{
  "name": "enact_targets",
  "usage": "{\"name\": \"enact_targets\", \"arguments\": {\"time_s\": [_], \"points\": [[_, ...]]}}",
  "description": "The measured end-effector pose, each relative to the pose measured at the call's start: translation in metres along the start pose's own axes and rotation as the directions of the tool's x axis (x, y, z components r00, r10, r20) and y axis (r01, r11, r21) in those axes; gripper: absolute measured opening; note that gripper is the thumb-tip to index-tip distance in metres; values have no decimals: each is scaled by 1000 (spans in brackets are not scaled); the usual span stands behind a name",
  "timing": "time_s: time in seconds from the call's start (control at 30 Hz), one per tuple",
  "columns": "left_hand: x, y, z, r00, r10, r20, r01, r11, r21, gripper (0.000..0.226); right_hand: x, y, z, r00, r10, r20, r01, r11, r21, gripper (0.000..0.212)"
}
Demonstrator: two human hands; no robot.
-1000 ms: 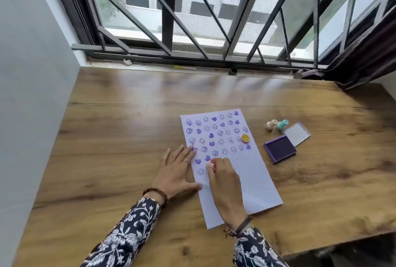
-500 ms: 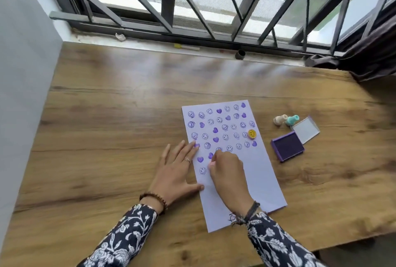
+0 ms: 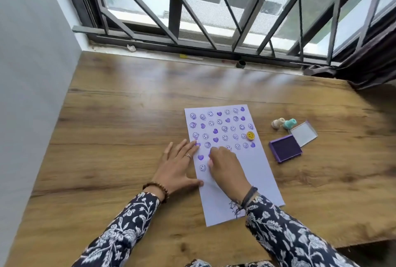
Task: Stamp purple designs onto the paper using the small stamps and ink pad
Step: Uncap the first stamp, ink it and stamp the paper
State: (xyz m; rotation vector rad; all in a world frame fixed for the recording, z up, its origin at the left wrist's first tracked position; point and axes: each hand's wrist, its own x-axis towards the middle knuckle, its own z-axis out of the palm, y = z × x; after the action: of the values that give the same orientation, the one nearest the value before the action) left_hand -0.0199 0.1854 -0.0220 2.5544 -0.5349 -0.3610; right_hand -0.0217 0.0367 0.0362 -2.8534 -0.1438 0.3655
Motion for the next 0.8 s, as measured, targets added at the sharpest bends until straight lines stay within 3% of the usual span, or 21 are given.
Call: {"name": "enact_targets", "arguments": {"time_s": [0.07, 0.13, 0.17, 0.23, 0.27, 0.33, 0.4, 0.47, 0.53, 0.63, 0.8], "points": [[1, 0, 0, 1000, -2, 11, 2, 1000, 4, 109, 1, 8, -2, 994, 104, -33, -96, 976, 197, 12], [1, 0, -2, 1000, -2, 19, 2, 1000, -13, 109, -2, 18, -8, 968, 249, -16, -211, 852, 480, 9], [0, 0, -2, 1000, -3, 27, 4, 1000, -31, 109, -5, 24, -12, 948, 318, 14, -254, 728, 637, 10], [-1, 1, -4, 999, -12, 30, 13, 998, -56, 107, -12, 38, -20, 906, 395, 152, -302, 351, 886, 15], [0, 3, -5, 999, -25, 21, 27, 997, -69, 106, -16, 45, -23, 894, 387, 226, -304, 151, 941, 14], [4, 8, -9, 998, -36, -54, 32, 997, -70, 97, -20, 58, -31, 887, 340, 314, -285, -133, 949, 8], [17, 23, -12, 979, 34, -202, -34, 999, 4, 77, -22, 74, -37, 885, 307, 351, -239, -348, 906, 10], [39, 49, -16, 968, 62, -244, -60, 998, 14, 52, -23, 89, -43, 872, 296, 389, -198, -514, 835, 11], [67, 81, -17, 982, 79, -173, -84, 996, -26, 36, -25, 104, -51, 860, 303, 410, -168, -590, 790, 12], [110, 120, -12, 992, 100, -73, -103, 993, -50, 31, -27, 125, -61, 855, 302, 422, -159, -622, 767, 13], [152, 142, 1, 999, -23, 42, 22, 1000, 10, 34, -25, 157, -68, 873, 340, 350, -99, -579, 809, 11]]}}
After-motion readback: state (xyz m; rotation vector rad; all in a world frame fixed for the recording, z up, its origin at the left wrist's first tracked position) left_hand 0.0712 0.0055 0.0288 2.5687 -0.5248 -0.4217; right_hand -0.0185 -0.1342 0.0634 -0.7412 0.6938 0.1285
